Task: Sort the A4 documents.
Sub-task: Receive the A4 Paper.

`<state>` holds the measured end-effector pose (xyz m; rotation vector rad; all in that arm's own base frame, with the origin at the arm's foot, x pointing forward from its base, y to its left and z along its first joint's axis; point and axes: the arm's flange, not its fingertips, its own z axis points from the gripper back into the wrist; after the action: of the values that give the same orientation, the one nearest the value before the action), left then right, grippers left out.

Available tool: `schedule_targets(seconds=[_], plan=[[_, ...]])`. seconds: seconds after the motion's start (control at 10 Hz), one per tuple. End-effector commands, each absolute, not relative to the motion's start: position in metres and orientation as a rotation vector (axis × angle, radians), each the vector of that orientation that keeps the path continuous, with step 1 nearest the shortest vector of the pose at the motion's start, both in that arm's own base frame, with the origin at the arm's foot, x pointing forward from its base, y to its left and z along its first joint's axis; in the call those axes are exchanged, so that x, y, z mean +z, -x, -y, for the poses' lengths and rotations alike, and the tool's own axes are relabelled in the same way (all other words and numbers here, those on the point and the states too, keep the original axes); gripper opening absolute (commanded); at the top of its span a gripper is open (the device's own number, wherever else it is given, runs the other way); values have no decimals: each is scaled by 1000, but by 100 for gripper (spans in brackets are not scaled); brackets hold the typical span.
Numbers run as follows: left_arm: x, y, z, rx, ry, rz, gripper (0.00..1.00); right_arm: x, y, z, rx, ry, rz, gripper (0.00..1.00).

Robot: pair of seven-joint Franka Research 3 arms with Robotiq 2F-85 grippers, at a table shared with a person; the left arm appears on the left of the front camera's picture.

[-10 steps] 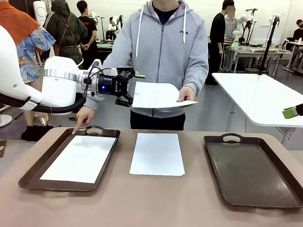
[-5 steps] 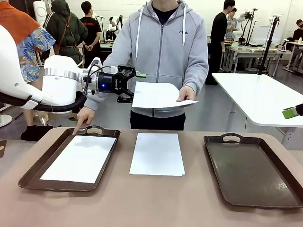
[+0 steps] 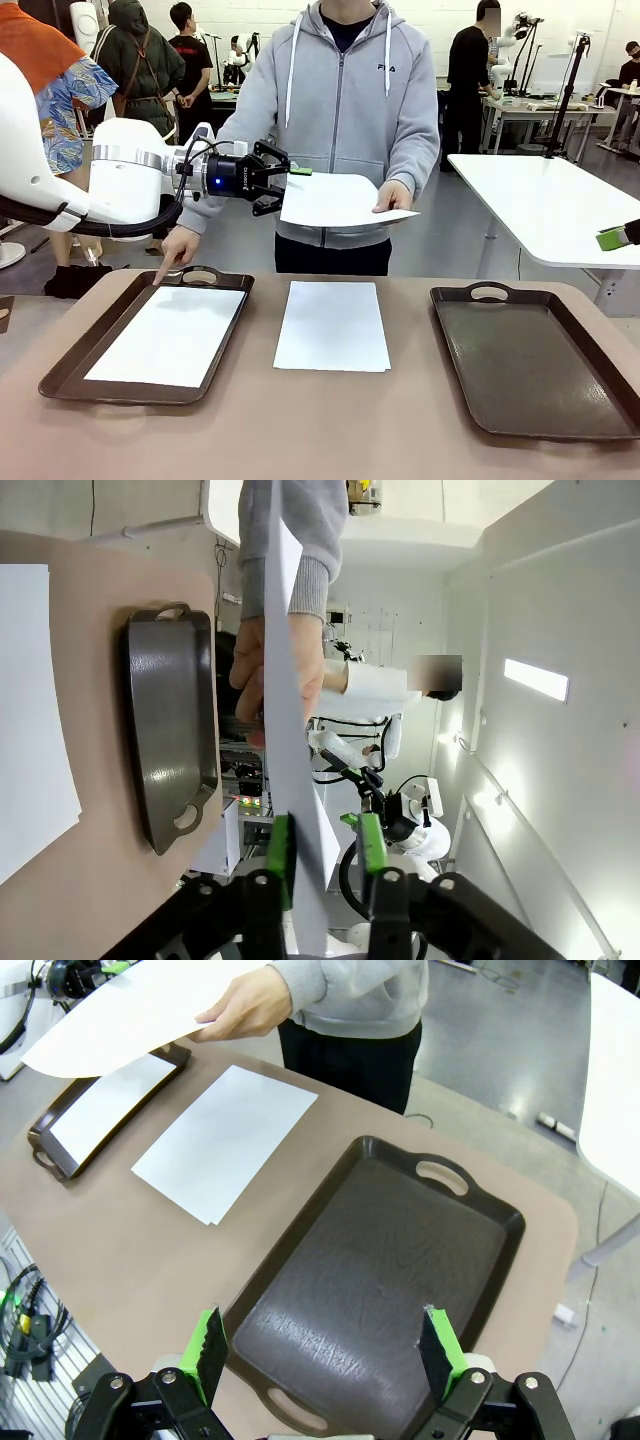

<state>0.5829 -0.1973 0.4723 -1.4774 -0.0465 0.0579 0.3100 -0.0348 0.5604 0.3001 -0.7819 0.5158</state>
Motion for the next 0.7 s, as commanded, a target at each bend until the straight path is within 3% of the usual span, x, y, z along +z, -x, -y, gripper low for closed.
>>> schedule_targets(seconds=[0.0, 0.1, 0.6], plan=[[475, -585, 197, 51, 1495, 64, 15, 559, -311, 34, 521, -314, 781, 100], [476, -585, 197, 47, 1493, 65, 0, 559, -311, 34, 521, -314, 781, 100], [474, -582, 190, 11, 1385, 48, 0, 559, -311, 34, 521, -314, 781, 100]])
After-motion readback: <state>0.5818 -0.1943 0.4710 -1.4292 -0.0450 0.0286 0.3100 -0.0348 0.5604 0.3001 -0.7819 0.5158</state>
